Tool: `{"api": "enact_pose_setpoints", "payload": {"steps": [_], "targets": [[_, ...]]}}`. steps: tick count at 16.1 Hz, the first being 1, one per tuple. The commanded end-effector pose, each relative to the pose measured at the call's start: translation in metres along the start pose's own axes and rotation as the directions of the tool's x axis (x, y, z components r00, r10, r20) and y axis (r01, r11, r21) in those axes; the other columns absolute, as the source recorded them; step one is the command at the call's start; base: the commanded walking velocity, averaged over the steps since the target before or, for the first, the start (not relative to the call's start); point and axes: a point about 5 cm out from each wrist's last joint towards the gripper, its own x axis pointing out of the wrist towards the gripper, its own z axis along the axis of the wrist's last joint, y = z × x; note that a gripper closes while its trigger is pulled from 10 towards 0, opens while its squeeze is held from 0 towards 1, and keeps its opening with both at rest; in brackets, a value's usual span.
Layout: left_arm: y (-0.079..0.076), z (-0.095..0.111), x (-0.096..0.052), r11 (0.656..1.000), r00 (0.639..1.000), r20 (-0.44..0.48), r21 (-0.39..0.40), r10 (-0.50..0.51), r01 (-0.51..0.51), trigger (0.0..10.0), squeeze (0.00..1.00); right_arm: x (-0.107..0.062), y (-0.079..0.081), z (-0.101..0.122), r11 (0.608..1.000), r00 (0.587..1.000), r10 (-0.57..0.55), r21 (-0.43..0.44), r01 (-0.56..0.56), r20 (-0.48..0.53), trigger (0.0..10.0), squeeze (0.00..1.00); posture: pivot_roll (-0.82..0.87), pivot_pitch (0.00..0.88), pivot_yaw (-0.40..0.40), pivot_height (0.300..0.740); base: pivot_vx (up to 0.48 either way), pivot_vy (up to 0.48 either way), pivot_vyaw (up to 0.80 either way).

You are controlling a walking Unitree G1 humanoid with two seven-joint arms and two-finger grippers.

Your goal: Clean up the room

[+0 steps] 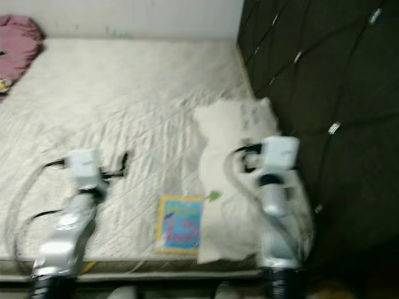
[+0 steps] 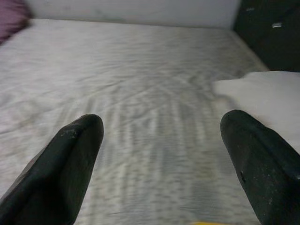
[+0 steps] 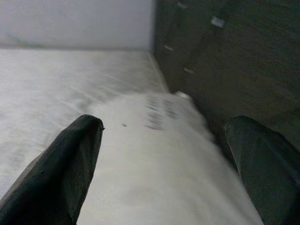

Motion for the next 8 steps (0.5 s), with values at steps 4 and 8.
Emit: {"api": "enact_pose_setpoints", "payload": {"steps": [4, 8], "targets": [[-0.004, 0.0, 0.001, 1.0, 1.0, -0.011, 0.013, -0.009, 0.009, 10.0, 0.0, 0.005, 0.0, 0.007, 1.0, 0.999, 0.013, 0.011, -0.014, 0.047, 10.0, 0.0, -0.02, 0.0, -0.011, 0.74, 0.0, 0.0, 0.0], [-0.01, 0.004, 0.01, 0.999, 0.999, 0.013, 0.012, -0.032, 0.031, 10.0, 0.0, 0.013, -0.003, 0.021, 0.999, 0.996, -0.009, 0.033, 0.006, 0.09, 10.0, 0.0, -0.06, 0.0, -0.012, 0.74, 0.0, 0.0, 0.0]]}}
